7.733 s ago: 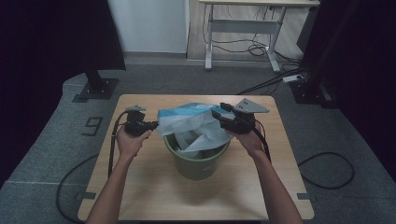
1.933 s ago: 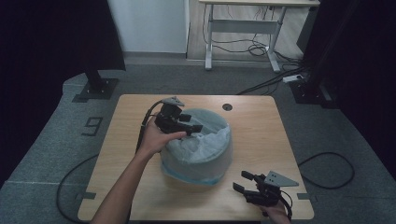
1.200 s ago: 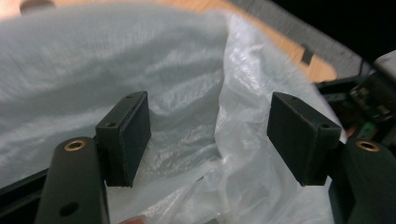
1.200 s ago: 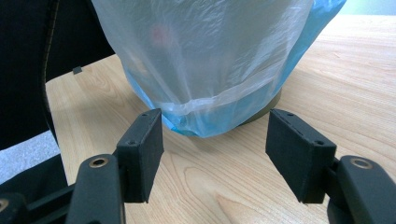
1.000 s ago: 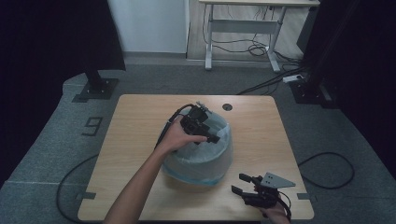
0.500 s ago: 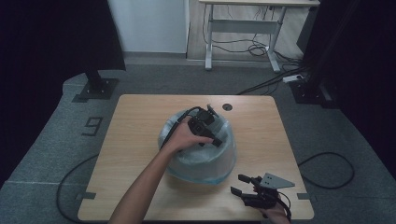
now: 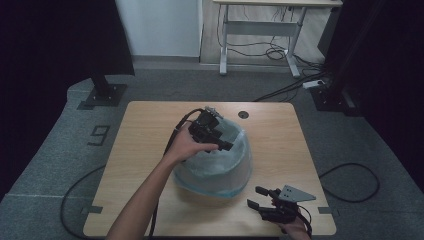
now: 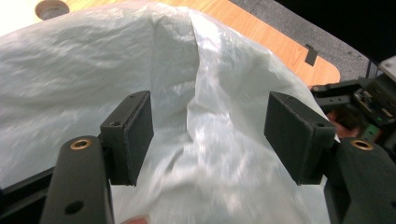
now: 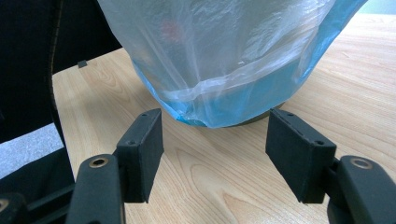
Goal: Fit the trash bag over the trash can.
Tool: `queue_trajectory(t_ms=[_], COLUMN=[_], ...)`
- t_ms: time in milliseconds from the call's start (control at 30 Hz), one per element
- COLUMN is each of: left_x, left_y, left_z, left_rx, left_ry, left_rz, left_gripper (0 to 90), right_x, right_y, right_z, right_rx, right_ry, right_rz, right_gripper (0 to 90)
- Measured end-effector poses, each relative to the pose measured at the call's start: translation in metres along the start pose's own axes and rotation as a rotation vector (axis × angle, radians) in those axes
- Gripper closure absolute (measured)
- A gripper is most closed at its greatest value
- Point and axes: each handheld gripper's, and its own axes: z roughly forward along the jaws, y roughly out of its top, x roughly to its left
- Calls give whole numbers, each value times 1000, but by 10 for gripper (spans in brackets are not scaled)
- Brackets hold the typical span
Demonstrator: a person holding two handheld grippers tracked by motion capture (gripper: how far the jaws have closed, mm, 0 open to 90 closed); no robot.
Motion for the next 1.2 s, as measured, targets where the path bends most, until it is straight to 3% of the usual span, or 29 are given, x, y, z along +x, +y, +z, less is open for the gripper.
queue_trajectory(t_ms=[267,533,667,833,1000,1100,1200], left_x=[-5,-5,-6,-10,-12,-12,-10], left_y=[-21,-31,-31,-27,-24,-23,-24], left_z=[-22,-20,-7,12,17,16,7], left_rx=[4,32,86,193,254,238,177], left_ry=[20,-15,-23,5,23,24,21], left_rz=[18,5,0,-3,-9,-2,0], left_gripper=[294,265,259,260,272,273,282], right_x=[1,2,2,4,5,6,6], right_y=[-1,-1,-1,-1,2,4,3], right_z=[3,5,6,6,6,5,4], right_rx=[11,16,20,23,1,-4,2], right_ry=[1,3,7,13,30,33,29], right_rz=[-1,-1,6,5,27,21,17], right_gripper=[359,358,358,357,357,356,356])
